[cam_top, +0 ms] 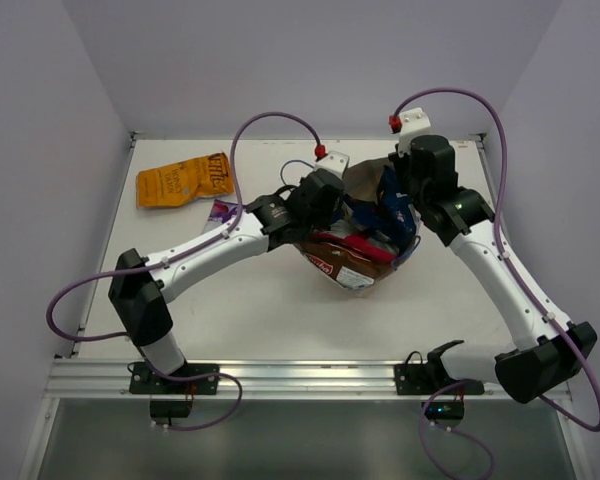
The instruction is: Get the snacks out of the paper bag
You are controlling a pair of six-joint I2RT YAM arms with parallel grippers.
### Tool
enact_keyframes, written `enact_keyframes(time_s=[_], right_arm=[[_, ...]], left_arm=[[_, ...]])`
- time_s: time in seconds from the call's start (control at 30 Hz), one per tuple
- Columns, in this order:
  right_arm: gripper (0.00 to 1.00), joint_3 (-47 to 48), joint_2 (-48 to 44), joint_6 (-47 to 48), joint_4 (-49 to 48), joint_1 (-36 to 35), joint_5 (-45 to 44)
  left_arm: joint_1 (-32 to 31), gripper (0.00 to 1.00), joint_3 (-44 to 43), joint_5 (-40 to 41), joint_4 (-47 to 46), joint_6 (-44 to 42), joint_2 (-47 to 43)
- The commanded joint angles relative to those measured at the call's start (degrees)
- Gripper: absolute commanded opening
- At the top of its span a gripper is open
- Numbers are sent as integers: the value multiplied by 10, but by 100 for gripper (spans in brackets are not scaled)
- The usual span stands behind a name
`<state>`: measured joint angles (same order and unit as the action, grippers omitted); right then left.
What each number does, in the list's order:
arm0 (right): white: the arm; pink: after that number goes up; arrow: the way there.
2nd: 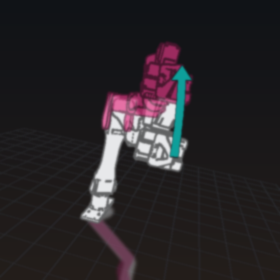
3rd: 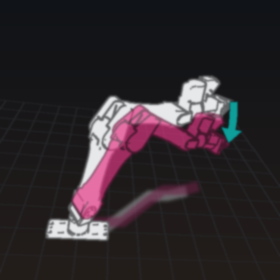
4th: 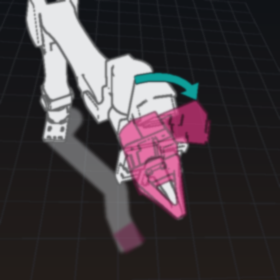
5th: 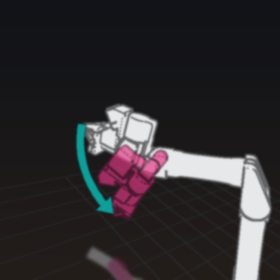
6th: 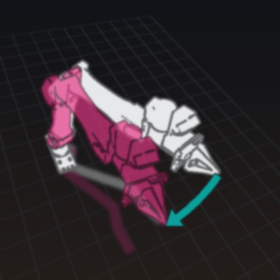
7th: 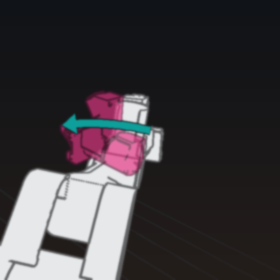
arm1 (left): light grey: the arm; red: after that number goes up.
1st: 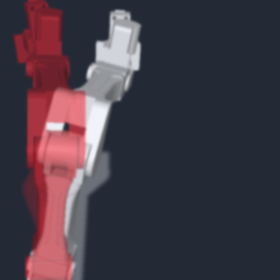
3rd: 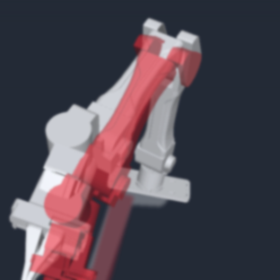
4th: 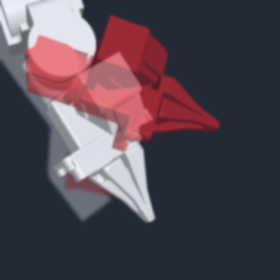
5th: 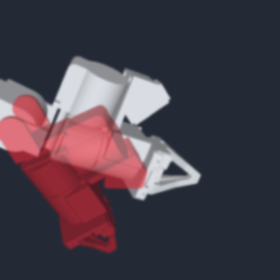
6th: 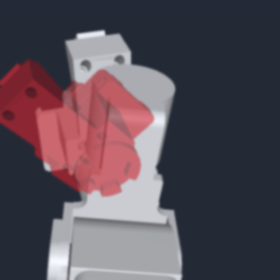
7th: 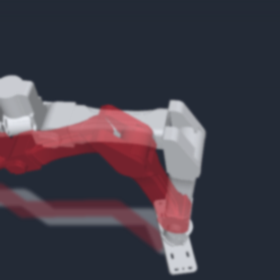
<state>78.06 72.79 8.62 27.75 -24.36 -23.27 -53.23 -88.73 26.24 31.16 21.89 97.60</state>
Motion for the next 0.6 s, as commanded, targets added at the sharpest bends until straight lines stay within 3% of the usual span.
enact_keyframes(time_s=[0.0, 0.2, 0.4, 0.57], right_arm=[[0, 2, -20, 3, -54, -2, -19], [0, -5, -14, 6, -55, 4, -49], [0, -6, -15, 0, -57, 25, -60], [0, -2, -13, 3, -56, 34, -64]], left_arm=[[3, 0, -77, -1, -36, -30, -35], [3, 0, -150, -82, -6, -57, -135], [3, 0, -156, -93, 98, -73, -239], [5, 0, -90, -4, 203, -41, -306]])
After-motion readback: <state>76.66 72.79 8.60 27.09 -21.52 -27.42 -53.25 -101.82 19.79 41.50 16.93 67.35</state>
